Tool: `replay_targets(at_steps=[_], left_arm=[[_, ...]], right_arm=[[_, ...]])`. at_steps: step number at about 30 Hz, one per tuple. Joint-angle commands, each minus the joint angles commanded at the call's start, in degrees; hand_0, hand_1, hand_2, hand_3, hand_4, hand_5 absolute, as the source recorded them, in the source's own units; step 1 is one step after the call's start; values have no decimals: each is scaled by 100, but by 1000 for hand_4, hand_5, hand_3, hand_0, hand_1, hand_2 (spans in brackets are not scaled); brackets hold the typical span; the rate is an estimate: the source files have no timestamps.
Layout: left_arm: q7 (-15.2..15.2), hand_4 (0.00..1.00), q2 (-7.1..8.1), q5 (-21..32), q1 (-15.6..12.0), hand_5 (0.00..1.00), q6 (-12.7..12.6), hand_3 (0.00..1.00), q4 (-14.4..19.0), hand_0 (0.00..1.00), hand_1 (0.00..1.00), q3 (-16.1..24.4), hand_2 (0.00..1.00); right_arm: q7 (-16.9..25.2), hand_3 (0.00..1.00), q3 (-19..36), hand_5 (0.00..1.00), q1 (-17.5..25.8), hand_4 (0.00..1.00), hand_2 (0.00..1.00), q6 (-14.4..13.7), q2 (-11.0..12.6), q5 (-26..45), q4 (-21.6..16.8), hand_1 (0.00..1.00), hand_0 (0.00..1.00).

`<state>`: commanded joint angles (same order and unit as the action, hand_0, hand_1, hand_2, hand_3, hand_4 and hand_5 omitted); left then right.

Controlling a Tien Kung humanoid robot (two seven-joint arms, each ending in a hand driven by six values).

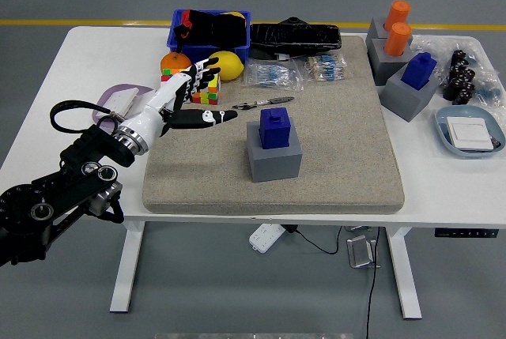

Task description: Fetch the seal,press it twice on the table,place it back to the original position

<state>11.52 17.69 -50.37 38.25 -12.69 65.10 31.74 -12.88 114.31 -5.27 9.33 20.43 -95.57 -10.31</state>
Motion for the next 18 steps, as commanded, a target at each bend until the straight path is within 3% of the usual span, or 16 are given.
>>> replay_targets(at_steps=[18], left_arm=[[153,973,-692,121,25,21,-184,957,-346,938,894,-203,862]], right_arm=[[-15,666,-27,486,-1,809,730,-4,-25,1,0,698,791]])
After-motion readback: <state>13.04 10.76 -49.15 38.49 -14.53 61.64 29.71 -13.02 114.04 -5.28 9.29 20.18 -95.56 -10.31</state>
